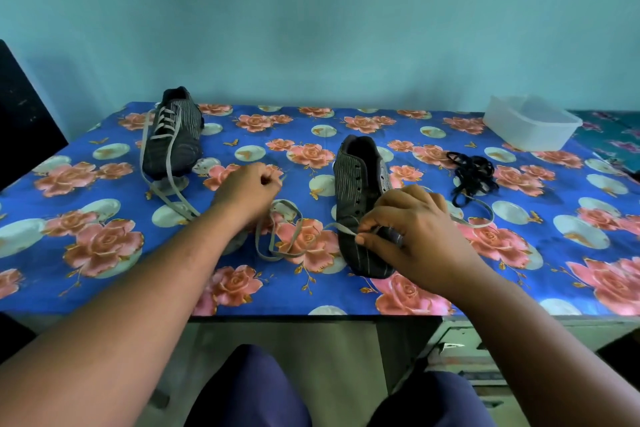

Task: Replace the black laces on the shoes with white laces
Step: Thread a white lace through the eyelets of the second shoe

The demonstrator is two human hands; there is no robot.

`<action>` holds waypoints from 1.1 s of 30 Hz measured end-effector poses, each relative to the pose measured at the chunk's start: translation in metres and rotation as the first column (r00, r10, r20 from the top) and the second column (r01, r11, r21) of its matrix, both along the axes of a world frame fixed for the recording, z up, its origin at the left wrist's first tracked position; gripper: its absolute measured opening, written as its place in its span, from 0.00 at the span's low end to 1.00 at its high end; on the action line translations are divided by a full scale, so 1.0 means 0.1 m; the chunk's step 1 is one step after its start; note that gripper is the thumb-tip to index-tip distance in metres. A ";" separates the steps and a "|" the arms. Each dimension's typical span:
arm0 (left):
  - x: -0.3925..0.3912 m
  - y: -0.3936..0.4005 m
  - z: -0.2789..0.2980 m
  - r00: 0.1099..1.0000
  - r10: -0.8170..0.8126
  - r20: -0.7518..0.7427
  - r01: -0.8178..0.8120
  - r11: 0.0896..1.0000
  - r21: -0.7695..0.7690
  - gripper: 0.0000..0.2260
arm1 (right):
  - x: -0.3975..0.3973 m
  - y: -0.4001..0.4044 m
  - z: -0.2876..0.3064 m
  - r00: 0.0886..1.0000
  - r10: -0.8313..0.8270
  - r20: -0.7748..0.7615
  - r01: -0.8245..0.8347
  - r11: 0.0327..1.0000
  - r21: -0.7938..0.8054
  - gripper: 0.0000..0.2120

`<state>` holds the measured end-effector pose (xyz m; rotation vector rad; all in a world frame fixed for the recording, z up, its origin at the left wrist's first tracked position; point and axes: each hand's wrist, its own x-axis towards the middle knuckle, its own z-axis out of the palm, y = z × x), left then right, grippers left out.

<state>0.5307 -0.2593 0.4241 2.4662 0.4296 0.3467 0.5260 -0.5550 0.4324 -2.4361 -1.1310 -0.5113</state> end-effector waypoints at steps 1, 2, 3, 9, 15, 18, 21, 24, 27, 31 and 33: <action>-0.04 -0.04 0.03 0.993 0.001 0.121 0.009 0.997 -0.083 0.04 | 0.00 -0.02 -0.01 1.000 0.013 -0.001 -0.013 1.000 0.012 0.14; -0.08 -0.09 0.06 0.974 -0.008 0.226 0.050 0.982 -0.184 0.03 | 0.00 -0.05 -0.03 1.000 0.026 -0.017 -0.025 0.999 0.039 0.13; -0.14 -0.16 0.10 0.956 -0.042 0.290 0.123 0.956 -0.267 0.02 | 0.01 -0.07 -0.03 0.998 0.039 -0.044 -0.036 0.996 0.080 0.13; -0.34 -0.61 0.19 0.889 -0.399 0.224 0.407 0.913 0.010 0.07 | 0.11 -0.01 0.02 0.982 -0.161 -0.096 0.174 0.973 0.152 0.20; -0.35 -0.78 0.30 0.879 -0.462 0.120 0.408 0.858 0.314 0.05 | 0.15 0.10 0.08 0.963 -0.269 -0.024 0.266 0.960 -0.086 0.13; -0.36 -0.84 0.35 0.881 -0.470 0.059 0.412 0.822 0.392 0.06 | 0.15 0.12 0.10 0.962 -0.270 -0.031 0.264 0.955 -0.137 0.13; -0.34 -0.91 0.40 0.896 -0.444 -0.004 0.397 0.798 0.453 0.06 | 0.16 0.12 0.12 0.959 -0.273 -0.081 0.260 0.956 -0.135 0.12; -0.31 -0.98 0.47 0.907 -0.416 -0.062 0.384 0.758 0.527 0.06 | 0.16 0.12 0.09 0.955 -0.272 -0.123 0.264 0.962 -0.077 0.11; -0.30 -1.05 0.52 0.911 -0.391 -0.131 0.390 0.713 0.583 0.06 | 0.17 0.12 0.08 0.940 -0.264 -0.214 0.255 0.964 -0.071 0.12; -0.21 -1.04 0.57 0.924 -0.350 -0.153 0.379 0.786 0.488 0.03 | 0.23 0.10 0.11 0.913 -0.233 -0.334 0.211 0.972 -0.101 0.12; -0.19 -1.00 0.57 0.942 -0.308 -0.135 0.337 0.858 0.389 0.02 | 0.26 0.09 0.12 0.908 -0.205 -0.365 0.178 0.978 -0.106 0.12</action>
